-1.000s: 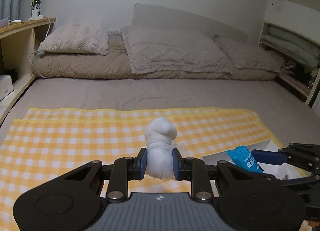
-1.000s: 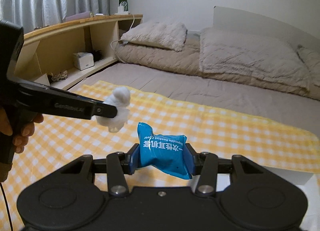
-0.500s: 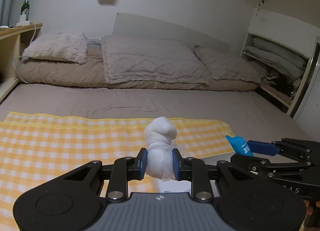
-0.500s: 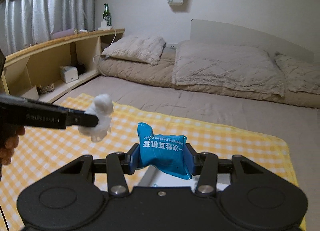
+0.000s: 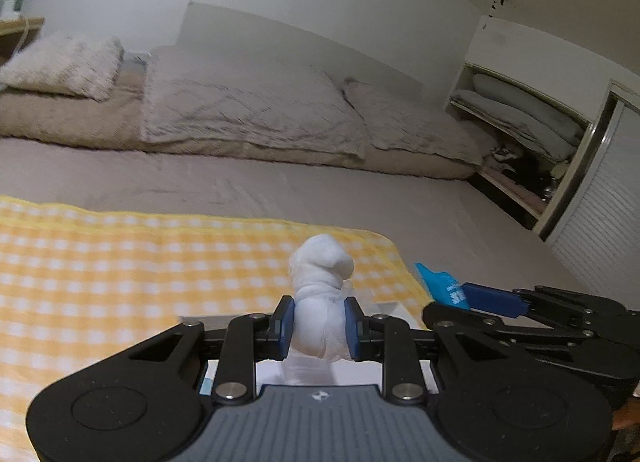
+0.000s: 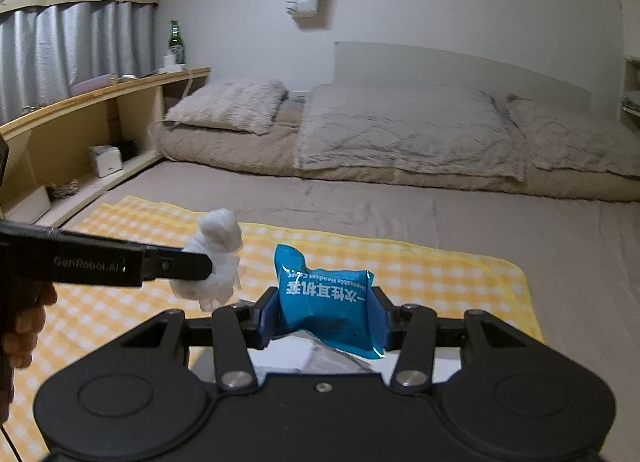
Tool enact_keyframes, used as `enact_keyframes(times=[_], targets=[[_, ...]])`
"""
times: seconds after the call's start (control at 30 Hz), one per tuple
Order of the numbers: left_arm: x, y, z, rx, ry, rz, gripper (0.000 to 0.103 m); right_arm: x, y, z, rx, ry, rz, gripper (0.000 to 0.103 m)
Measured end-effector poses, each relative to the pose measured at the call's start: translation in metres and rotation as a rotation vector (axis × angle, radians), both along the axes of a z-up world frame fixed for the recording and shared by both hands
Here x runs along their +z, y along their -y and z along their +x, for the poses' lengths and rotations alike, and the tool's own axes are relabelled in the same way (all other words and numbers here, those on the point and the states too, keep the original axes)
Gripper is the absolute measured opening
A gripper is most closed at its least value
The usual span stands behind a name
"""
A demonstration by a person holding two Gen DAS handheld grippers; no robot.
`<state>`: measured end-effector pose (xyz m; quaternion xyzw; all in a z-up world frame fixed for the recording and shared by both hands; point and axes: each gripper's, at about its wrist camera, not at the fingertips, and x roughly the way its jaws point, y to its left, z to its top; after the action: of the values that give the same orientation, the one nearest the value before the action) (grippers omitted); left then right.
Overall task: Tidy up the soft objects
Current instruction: 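Lift the plush toy and blue packet and carry them over the box, then lower the plush toy into the box with the left tool while the right tool drops the blue packet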
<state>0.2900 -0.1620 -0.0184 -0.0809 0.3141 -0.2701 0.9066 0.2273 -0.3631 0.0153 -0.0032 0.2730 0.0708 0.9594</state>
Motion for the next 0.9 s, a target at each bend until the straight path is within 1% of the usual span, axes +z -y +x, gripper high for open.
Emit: enact_keyframes(times=[0.23, 0.43, 0.7, 0.8, 0.9], targets=[[-0.029, 0.041, 0.005, -0.047, -0.057, -0.022, 0.028, -0.024, 0.043, 0.008, -0.083, -0.058, 0.011, 0.048], [-0.065, 0.072, 0.016, -0.070, -0.123, -0.051, 0.028, -0.043, 0.073, 0.014, -0.147, -0.108, 0.030, 0.048], [-0.108, 0.099, 0.037, -0.066, -0.166, -0.048, 0.028, -0.064, 0.087, 0.029, -0.179, -0.173, 0.042, 0.049], [-0.120, 0.107, 0.048, -0.059, -0.171, -0.035, 0.028, -0.071, 0.091, 0.036, -0.191, -0.199, 0.070, 0.049], [-0.130, 0.110, 0.058, -0.042, -0.182, -0.024, 0.028, -0.079, 0.092, 0.044, -0.192, -0.218, 0.061, 0.049]])
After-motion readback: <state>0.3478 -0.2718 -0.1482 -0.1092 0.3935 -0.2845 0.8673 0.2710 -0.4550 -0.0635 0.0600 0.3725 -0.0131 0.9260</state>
